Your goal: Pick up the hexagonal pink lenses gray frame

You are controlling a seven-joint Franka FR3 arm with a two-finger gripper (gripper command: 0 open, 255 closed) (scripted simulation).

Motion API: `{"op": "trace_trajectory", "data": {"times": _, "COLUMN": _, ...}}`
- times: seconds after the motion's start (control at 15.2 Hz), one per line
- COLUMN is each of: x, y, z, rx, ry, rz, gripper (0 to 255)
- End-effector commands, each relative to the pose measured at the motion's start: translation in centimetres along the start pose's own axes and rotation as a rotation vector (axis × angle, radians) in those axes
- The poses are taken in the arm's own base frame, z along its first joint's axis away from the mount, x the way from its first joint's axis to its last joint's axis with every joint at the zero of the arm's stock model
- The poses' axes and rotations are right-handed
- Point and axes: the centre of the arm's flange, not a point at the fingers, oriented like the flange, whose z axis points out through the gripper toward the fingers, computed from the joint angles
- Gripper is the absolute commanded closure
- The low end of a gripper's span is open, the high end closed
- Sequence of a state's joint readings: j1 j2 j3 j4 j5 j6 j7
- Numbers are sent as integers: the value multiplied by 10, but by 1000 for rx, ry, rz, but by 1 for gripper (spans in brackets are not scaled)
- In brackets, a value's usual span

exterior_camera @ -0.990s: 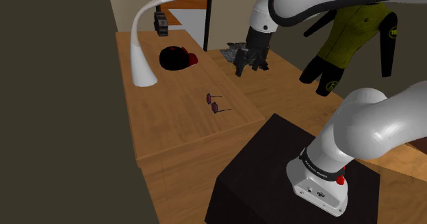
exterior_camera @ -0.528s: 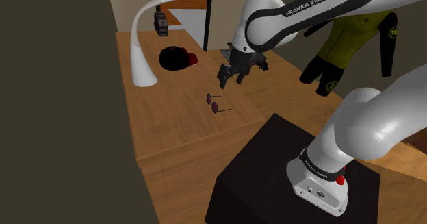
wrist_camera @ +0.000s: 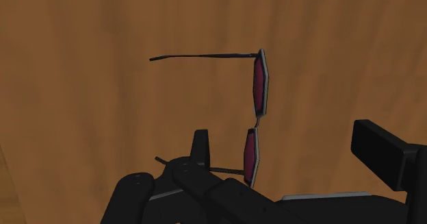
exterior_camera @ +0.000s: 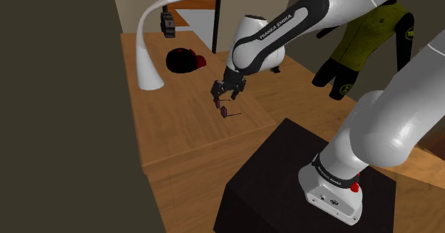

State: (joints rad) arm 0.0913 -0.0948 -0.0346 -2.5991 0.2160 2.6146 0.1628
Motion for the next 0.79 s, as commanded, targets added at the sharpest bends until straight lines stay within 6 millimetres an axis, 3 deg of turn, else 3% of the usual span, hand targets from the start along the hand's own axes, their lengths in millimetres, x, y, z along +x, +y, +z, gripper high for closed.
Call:
{"op": "trace_trajectory", "data": {"times": 0.0, "x": 2, "y": 0, "z": 13, "rx": 3, "ry": 2, "rz": 4, "gripper": 0}}
{"op": "trace_trajectory", "data": {"times": 0.46, "x": 0, "y": 5, "z": 43, "rx": 3, "ry": 2, "rz": 4, "gripper": 0}}
{"op": "trace_trajectory", "data": {"times": 0.53, "x": 0, "y": 4, "z": 43, "rx": 3, "ry": 2, "rz": 4, "gripper": 255}}
{"op": "trace_trajectory", "data": {"times": 0.73, "x": 0, "y": 4, "z": 43, "rx": 3, "ry": 2, "rz": 4, "gripper": 255}}
